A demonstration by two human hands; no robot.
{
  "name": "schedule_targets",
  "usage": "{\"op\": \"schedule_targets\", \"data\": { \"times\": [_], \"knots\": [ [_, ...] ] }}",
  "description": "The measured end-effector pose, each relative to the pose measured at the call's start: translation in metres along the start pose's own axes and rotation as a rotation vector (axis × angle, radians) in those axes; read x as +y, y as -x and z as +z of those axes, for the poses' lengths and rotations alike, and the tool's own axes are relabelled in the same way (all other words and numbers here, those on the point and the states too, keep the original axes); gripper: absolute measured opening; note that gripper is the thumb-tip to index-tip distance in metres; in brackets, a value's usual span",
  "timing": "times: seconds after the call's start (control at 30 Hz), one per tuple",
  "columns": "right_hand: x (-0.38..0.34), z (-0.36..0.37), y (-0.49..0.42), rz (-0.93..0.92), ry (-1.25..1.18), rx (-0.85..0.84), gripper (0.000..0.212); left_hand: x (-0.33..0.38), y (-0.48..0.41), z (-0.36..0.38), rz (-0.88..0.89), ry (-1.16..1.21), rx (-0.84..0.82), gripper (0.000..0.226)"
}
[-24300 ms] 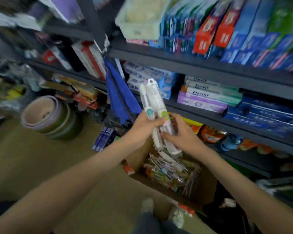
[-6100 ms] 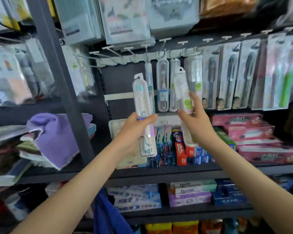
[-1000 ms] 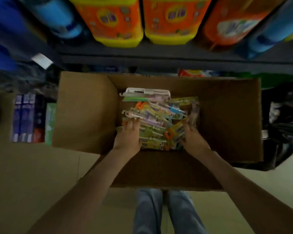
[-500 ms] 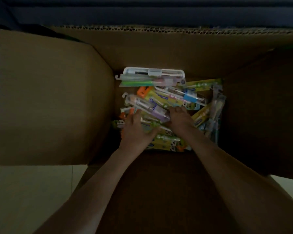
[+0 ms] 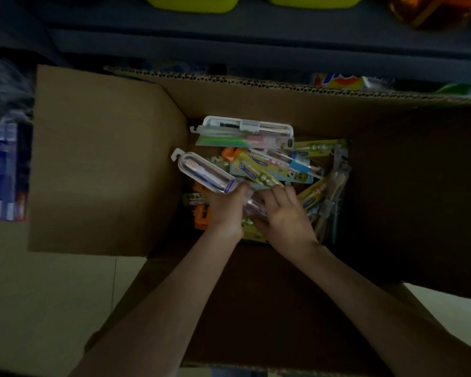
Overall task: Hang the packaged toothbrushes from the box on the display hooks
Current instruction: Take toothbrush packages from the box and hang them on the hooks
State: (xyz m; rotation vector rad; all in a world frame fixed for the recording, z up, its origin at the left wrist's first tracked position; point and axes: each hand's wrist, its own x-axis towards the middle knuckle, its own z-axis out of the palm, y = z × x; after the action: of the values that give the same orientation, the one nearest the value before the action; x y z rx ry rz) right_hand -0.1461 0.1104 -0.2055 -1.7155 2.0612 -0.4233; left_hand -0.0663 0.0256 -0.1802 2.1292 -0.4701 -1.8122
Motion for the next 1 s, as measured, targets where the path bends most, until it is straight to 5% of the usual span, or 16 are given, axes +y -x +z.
{"op": "schedule_targets", "data": {
  "times": [0.23,0.4,0.63,0.8,0.9,1.0],
  "knots": [
    [0.027,-0.003,0.006,-0.05,0.007,-0.091,0.068,-0.006,-0.006,-0.004,-0.004,0.009,-0.043,0.038],
    [0.058,-0.013,0.018,0.298,-0.065,-0.2,0.092,-0.017,-0.012,-0.001,0.001,0.014,-0.074,0.046],
    [0.089,0.006,0.011,0.92,-0.225,0.041,0.098,-0.032,-0.02,-0.003,0.071,-0.236,-0.077,0.046],
    [0.105,0.019,-0.008,1.028,-0.196,-0.173,0.076,-0.04,-0.024,-0.011,0.087,-0.319,-0.162,0.059],
    [0.108,0.024,-0.015,0.963,-0.093,-0.306,0.046,-0.043,-0.025,-0.012,0.096,-0.305,-0.155,0.047],
    [0.108,0.034,-0.015,0.96,-0.113,-0.33,0.048,-0.048,-0.027,-0.012,0.098,-0.266,-0.137,0.038]
  ]
}}
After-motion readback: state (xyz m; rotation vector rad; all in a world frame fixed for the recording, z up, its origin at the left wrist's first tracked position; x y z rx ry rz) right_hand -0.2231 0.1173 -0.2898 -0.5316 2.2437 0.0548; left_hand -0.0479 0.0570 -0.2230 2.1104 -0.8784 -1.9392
